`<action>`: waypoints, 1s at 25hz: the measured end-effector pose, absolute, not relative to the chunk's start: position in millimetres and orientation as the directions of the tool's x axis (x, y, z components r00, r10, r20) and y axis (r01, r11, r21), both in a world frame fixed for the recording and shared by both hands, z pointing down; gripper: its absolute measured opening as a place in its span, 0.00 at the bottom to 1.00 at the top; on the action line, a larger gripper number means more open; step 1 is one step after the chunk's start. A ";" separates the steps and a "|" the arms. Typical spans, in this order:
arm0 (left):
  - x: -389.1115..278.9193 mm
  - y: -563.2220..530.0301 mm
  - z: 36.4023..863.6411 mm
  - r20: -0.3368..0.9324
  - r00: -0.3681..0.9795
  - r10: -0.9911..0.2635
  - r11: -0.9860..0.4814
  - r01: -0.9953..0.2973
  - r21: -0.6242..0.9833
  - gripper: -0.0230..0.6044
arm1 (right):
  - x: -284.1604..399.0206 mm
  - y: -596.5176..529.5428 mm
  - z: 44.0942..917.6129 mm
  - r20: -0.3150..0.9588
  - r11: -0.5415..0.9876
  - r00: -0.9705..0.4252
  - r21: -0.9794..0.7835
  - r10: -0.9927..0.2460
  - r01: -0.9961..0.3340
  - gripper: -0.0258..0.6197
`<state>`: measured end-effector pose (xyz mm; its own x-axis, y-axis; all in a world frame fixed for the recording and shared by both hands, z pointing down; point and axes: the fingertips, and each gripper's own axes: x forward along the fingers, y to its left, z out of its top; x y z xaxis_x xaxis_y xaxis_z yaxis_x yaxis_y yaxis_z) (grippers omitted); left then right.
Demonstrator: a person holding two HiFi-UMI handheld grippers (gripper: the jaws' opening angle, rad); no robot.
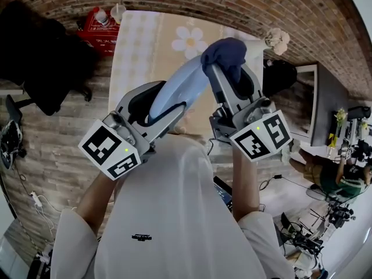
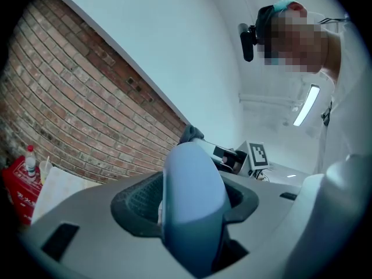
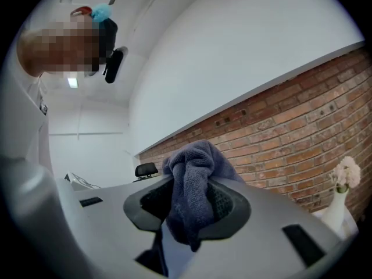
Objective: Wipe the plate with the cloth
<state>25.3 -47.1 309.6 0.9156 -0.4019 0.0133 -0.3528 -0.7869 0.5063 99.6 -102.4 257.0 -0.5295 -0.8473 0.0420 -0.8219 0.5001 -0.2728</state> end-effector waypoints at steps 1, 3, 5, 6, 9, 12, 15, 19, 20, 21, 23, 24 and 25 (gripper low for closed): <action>25.1 -47.2 309.4 0.012 0.917 -0.399 -0.788 -0.349 0.506 0.42 | 104.9 -105.0 259.9 0.046 0.487 -0.518 -0.278 -0.854 -0.828 0.26; 24.3 -47.7 309.3 0.009 0.918 -0.396 -0.791 -0.346 0.505 0.42 | 114.0 -109.4 266.9 0.057 0.465 -0.498 -0.283 -0.865 -0.839 0.26; 22.6 -48.2 308.2 0.000 0.918 -0.398 -0.791 -0.343 0.506 0.42 | 120.5 -112.2 275.7 0.074 0.446 -0.483 -0.283 -0.872 -0.849 0.26; 21.6 -48.6 306.9 -0.006 0.917 -0.400 -0.791 -0.342 0.508 0.42 | 123.0 -112.9 280.8 0.085 0.437 -0.476 -0.282 -0.875 -0.854 0.26; 21.1 -50.8 301.2 -0.018 0.915 -0.404 -0.793 -0.340 0.506 0.42 | 131.3 -113.6 297.9 0.120 0.405 -0.452 -0.289 -0.884 -0.867 0.26; 21.6 -53.5 294.4 -0.031 0.914 -0.404 -0.799 -0.336 0.498 0.42 | 140.9 -114.2 318.6 0.169 0.360 -0.421 -0.303 -0.891 -0.882 0.26; 21.3 -56.5 287.7 -0.047 0.914 -0.403 -0.809 -0.332 0.485 0.42 | 147.5 -113.6 341.7 0.219 0.326 -0.402 -0.313 -0.889 -0.892 0.26; 20.5 -58.8 283.8 -0.060 0.914 -0.402 -0.814 -0.327 0.481 0.42 | 154.3 -109.6 369.1 0.265 0.296 -0.390 -0.332 -0.882 -0.896 0.26; 20.1 -59.5 283.1 -0.062 0.913 -0.403 -0.813 -0.326 0.483 0.42 | 155.2 -108.8 374.8 0.276 0.291 -0.389 -0.336 -0.879 -0.896 0.26; 19.5 -60.4 282.4 -0.066 0.912 -0.405 -0.811 -0.325 0.486 0.42 | 155.7 -108.0 380.2 0.285 0.286 -0.388 -0.340 -0.876 -0.896 0.26; 18.1 -62.9 281.3 -0.074 0.909 -0.411 -0.804 -0.323 0.499 0.42 | 155.9 -105.4 389.9 0.300 0.278 -0.390 -0.354 -0.870 -0.893 0.26; 17.4 -64.6 281.1 -0.080 0.906 -0.415 -0.799 -0.321 0.508 0.42 | 155.6 -103.4 394.4 0.307 0.274 -0.392 -0.362 -0.868 -0.891 0.26; 16.5 -66.8 281.0 -0.085 0.903 -0.421 -0.791 -0.320 0.521 0.42 | 154.7 -101.1 398.9 0.314 0.270 -0.393 -0.369 -0.864 -0.889 0.26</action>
